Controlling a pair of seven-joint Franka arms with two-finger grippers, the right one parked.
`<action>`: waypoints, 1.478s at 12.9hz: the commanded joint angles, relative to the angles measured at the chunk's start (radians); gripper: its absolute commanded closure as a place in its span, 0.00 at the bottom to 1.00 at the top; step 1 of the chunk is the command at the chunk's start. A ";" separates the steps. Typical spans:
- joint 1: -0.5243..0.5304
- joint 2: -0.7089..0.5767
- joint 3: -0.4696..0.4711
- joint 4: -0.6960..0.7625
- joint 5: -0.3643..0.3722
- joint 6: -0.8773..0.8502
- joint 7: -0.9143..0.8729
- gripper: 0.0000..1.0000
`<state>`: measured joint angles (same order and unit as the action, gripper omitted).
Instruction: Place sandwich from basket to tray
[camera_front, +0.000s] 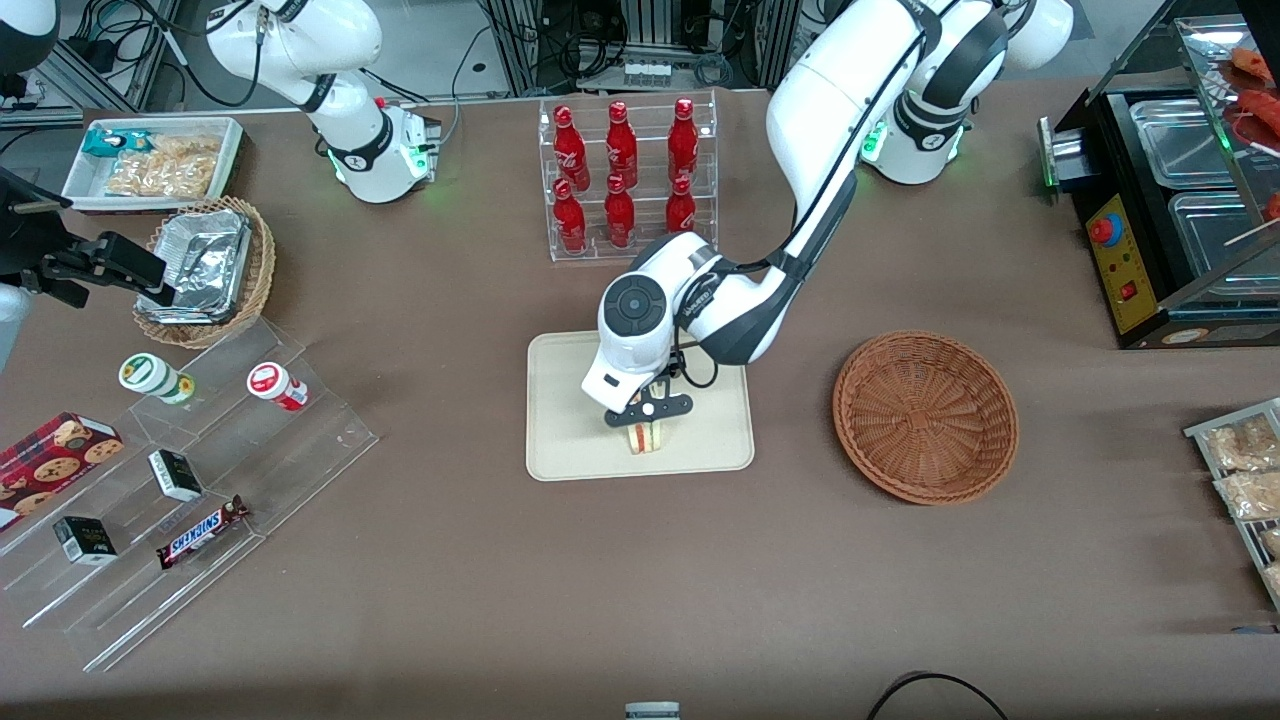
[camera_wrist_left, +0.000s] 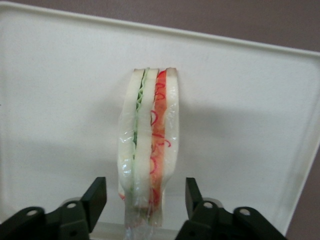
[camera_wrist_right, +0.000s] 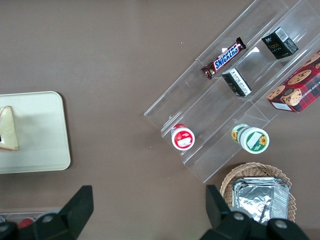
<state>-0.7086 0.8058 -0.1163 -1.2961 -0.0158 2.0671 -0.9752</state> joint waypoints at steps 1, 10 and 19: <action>0.011 -0.078 0.015 0.000 -0.004 -0.093 -0.002 0.00; 0.283 -0.364 0.021 -0.216 0.020 -0.355 0.192 0.00; 0.500 -0.689 0.024 -0.462 0.028 -0.418 0.619 0.00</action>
<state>-0.2232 0.1988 -0.0838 -1.7023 -0.0029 1.6749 -0.4070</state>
